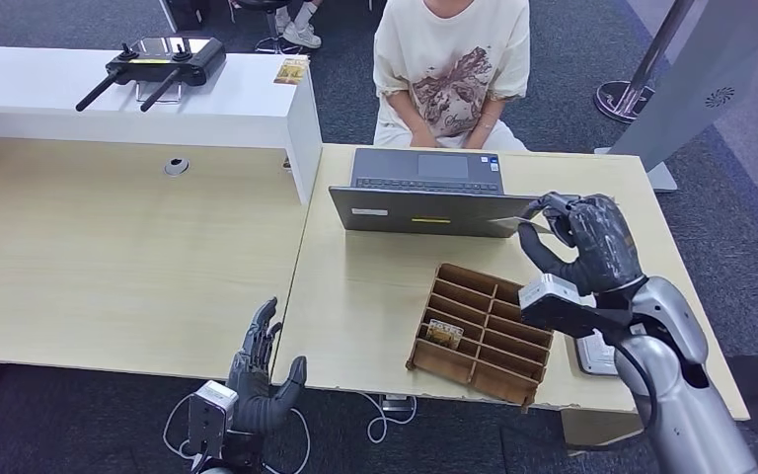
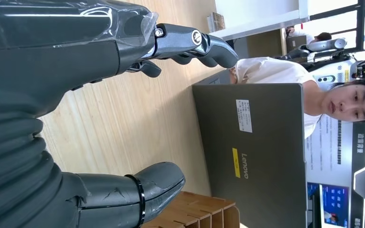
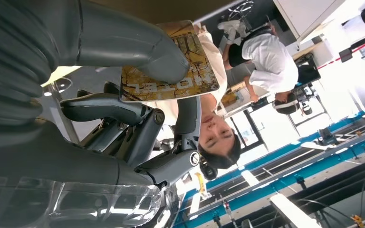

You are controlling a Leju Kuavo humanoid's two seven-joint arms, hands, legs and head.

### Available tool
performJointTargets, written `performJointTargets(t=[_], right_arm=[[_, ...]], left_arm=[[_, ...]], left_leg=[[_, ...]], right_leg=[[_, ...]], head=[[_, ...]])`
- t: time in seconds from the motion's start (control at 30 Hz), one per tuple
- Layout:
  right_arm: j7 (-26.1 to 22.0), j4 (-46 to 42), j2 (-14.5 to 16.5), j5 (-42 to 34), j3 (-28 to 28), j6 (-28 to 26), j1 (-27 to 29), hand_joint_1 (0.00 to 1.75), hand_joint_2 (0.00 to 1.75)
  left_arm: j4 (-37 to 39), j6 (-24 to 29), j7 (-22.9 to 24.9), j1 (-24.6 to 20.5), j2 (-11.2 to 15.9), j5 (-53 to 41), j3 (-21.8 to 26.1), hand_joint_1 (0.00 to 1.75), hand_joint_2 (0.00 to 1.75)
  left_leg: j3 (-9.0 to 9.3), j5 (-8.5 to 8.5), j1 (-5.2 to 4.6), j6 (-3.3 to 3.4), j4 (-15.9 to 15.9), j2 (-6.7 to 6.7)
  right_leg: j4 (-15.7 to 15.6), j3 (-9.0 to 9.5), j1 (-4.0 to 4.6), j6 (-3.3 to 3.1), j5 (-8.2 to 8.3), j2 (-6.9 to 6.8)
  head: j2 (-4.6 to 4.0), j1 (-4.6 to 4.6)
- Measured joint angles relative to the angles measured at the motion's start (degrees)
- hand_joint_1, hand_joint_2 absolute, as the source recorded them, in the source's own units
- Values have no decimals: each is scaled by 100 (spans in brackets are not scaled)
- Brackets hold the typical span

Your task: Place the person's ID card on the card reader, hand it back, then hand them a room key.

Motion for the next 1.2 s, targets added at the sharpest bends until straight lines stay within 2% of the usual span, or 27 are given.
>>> performJointTargets(t=[0.17,0.43,0.87,1.2], right_arm=[[68,727,198,-72,285,62,-863,175,175],[225,1875,701,-82,580,72,-1990,175,175],[179,3817,1409,57,688,43,-3287,175,175],[221,4919,1732,78,634,-61,-3817,175,175]], left_arm=[[0,3,-1,-3,-2,-8,2,0,175],[0,59,-1,-21,-2,6,2,0,175],[16,-94,34,-85,-13,17,2,0,175],[95,-102,34,-179,-13,37,2,0,175]], left_leg=[[2,1,0,0,0,0],[2,3,1,-4,1,-2],[3,3,1,-4,3,-4],[3,4,1,-4,3,-2]], right_leg=[[1,0,0,0,1,0],[2,0,1,0,1,-1],[2,-1,1,0,2,-2],[2,-1,1,0,2,0]], head=[[0,-1],[0,-1],[0,-1],[0,-1]])
